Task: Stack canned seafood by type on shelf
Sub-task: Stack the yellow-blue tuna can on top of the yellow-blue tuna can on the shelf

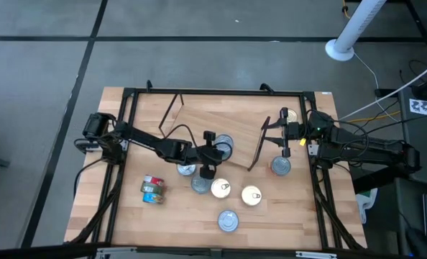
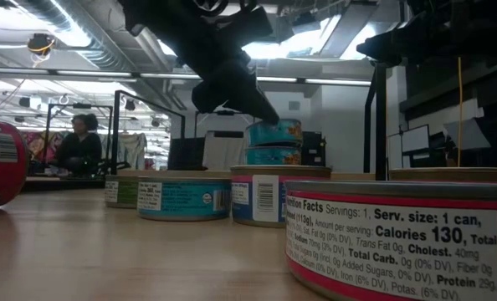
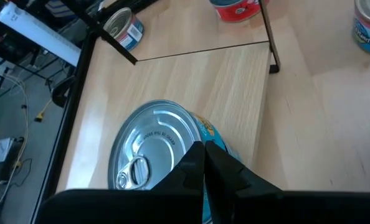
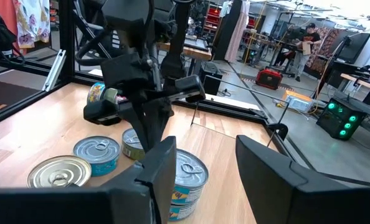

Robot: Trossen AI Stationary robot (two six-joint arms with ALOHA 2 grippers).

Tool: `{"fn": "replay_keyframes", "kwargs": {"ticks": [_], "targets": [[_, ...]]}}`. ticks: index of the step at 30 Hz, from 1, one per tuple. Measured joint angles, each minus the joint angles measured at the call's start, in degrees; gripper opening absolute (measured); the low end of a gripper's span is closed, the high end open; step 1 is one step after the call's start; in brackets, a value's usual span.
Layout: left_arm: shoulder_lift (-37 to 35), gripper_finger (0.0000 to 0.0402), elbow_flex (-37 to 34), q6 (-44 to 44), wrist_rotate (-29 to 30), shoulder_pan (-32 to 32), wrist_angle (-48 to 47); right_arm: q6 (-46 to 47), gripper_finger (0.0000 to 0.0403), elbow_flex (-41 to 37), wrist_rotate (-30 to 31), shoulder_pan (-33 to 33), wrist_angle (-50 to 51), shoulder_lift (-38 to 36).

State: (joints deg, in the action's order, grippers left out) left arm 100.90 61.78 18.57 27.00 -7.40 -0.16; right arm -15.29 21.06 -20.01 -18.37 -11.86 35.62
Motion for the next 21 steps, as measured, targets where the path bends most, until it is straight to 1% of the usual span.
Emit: {"fn": "replay_keyframes", "kwargs": {"ticks": [5, 13, 17, 21], "targets": [[0.0, 0.0006, 0.0, -0.1, 0.0, 0.0, -0.1, 0.0, 0.0168, 0.0, 0.0, 0.0, 0.0, 0.0], [0.0, 0.0029, 0.0, 0.2, 0.1, 0.0, -0.8, 0.0, 0.0168, 0.0, 0.0, 0.0, 0.0, 0.0], [0.0, 0.005, 0.0, 0.3, 0.1, 0.0, -0.8, 0.0, 0.0168, 0.0, 0.0, 0.0, 0.0, 0.0], [0.0, 0.0081, 0.0, 0.0, 0.3, 0.0, -0.7, 0.0, 0.0168, 0.0, 0.0, 0.0, 0.0, 0.0]]}}
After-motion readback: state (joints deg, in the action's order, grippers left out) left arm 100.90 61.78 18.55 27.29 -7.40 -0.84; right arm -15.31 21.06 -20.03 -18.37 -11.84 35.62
